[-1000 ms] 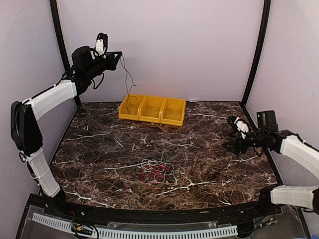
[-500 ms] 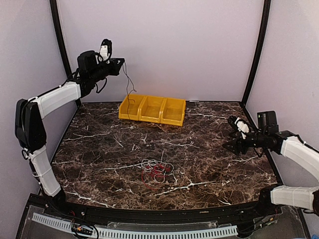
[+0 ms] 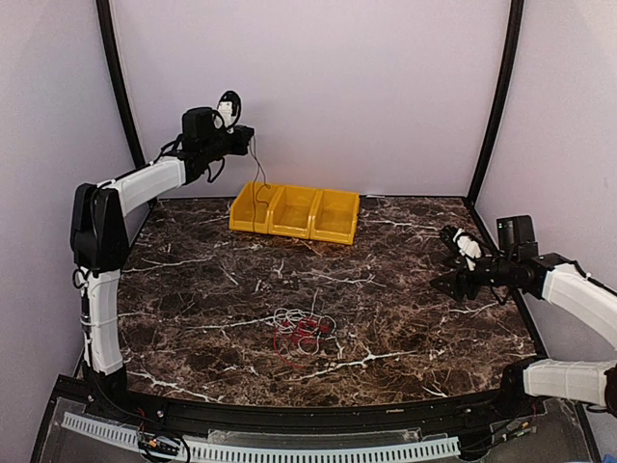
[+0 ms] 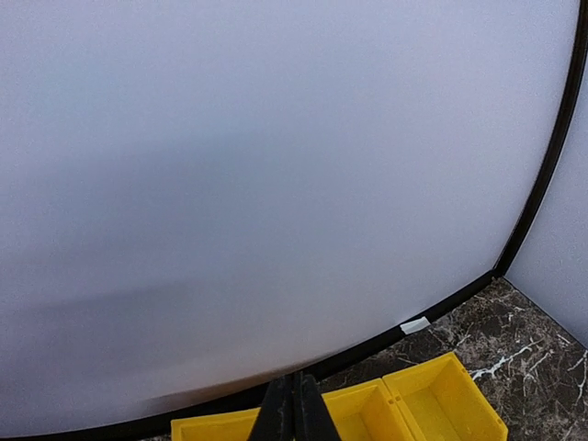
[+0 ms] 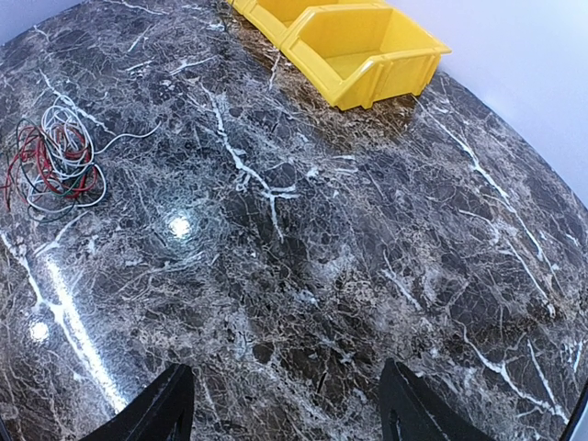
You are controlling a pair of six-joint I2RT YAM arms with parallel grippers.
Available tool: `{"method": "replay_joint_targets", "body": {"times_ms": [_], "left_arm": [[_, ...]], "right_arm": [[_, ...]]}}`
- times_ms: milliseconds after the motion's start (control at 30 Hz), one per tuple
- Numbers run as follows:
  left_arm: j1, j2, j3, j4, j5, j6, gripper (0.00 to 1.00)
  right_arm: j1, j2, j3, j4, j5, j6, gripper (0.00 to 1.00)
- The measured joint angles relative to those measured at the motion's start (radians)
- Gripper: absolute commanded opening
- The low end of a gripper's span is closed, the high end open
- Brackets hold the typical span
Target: Untangle the cables
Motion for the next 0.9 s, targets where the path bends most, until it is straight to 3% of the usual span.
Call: {"method": "replay_joint_targets", "body": {"times_ms": [467, 733, 900], "left_arm": [[0.002, 0.131, 0.217, 0.012, -0.044, 0.073, 0.00], [0.002, 0.157, 0.220, 0.028, -0.032, 0.085, 0.00], [0.002, 0.158, 0.147, 0.046, -0.009, 0.080, 0.00]], "right_arm": [[-0.001, 0.026, -0.001, 0.000, 0.017, -0.004, 0.71], [-0.011, 0.028, -0.002, 0.000, 0.021, -0.005, 0.71], [-0.015, 0.027, -0.002, 0.000, 0.020, -0.005, 0.71]]}}
